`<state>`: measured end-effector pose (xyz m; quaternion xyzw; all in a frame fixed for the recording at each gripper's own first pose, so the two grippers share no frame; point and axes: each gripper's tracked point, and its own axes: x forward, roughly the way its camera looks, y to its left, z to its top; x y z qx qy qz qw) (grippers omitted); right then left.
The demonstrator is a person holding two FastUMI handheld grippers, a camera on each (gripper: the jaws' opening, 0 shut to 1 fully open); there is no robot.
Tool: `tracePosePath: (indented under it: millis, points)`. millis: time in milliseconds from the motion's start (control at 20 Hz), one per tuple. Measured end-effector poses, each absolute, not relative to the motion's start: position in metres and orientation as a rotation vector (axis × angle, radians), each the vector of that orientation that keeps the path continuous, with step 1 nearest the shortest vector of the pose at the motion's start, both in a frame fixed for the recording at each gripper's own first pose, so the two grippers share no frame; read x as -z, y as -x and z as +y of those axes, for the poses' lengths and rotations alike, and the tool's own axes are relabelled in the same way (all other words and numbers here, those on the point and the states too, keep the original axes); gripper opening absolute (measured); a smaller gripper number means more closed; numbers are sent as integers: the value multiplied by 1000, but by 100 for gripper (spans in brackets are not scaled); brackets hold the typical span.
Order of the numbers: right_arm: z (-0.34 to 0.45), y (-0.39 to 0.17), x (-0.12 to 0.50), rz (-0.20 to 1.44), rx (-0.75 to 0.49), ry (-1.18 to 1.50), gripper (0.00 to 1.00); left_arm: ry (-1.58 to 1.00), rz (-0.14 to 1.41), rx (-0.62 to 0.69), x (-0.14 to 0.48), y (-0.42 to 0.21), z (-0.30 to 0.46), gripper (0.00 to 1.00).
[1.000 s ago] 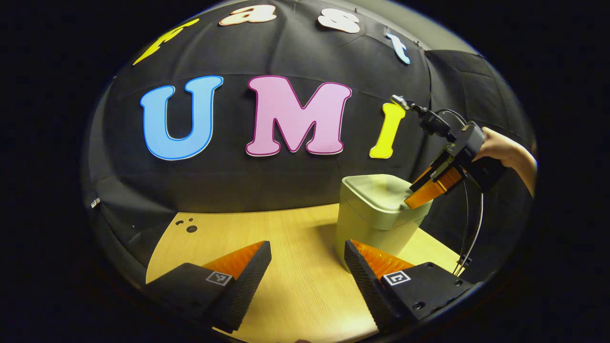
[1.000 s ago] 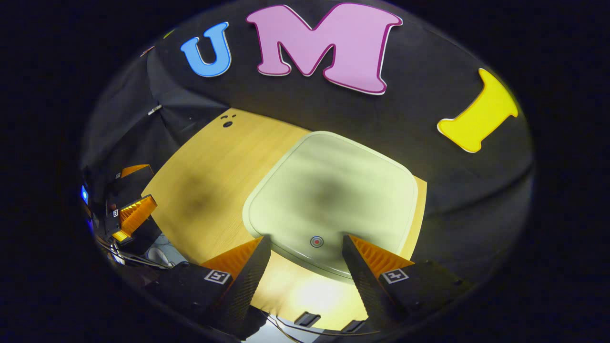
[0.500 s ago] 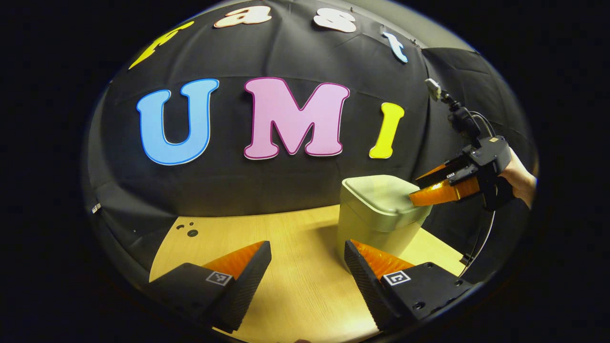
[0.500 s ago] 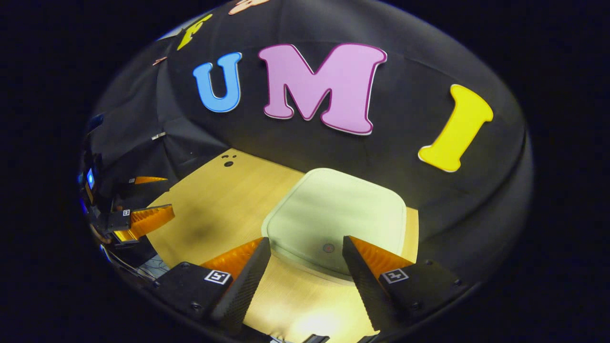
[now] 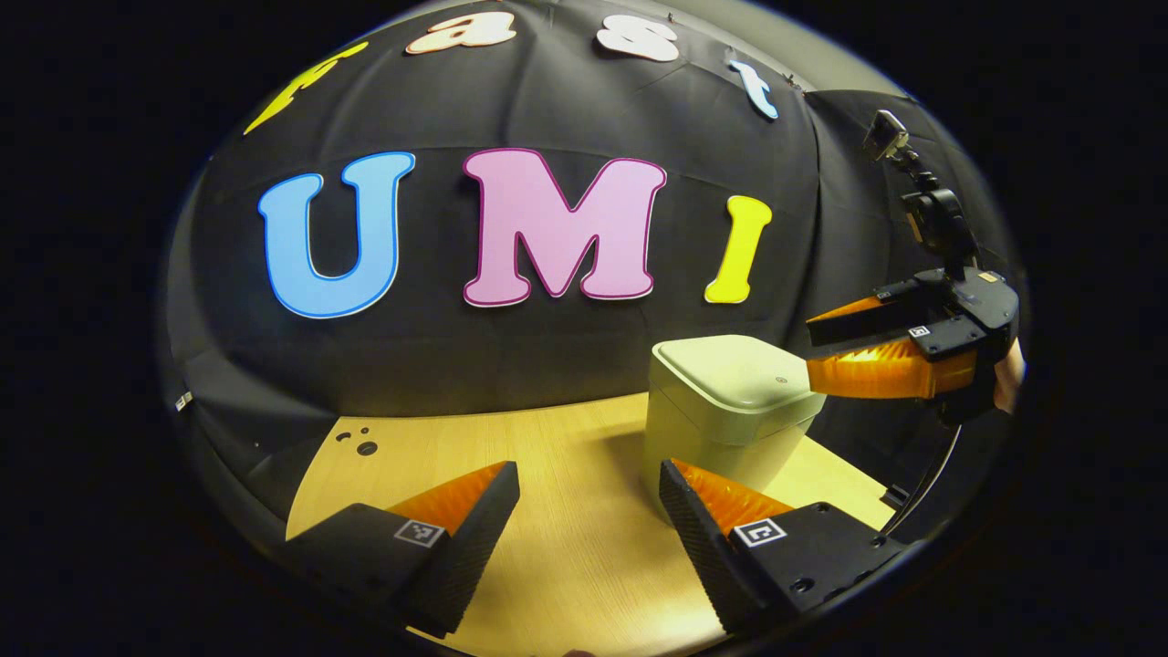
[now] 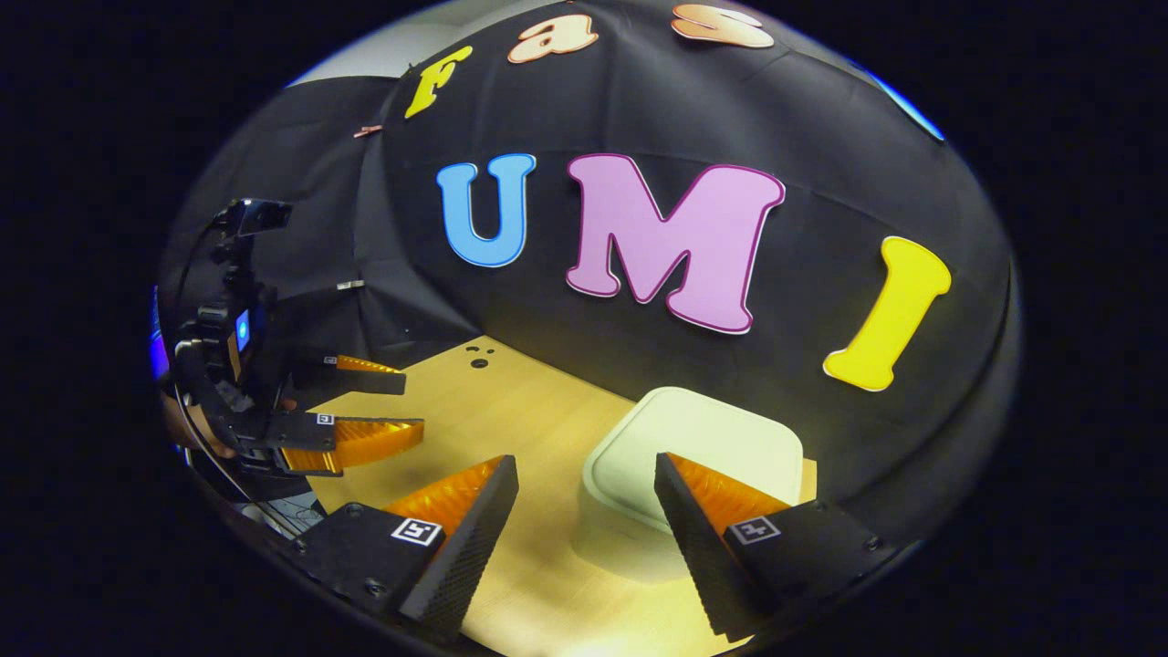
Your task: Press the lid of the desktop garbage bin to open it, pick up the crumpled paper on the desktop and throw it into the bin, then pick up the pop can on the desktop and drop it into the bin, and finally close the garbage bin lid.
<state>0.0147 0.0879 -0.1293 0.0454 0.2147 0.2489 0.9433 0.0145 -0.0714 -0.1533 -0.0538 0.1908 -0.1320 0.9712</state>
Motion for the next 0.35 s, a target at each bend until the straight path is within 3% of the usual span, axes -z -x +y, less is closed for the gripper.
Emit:
tracePosePath:
  millis: [350]
  points:
    - [122,13,122,409,-500,-179,98,105,380,278,152,-4,-66,99]
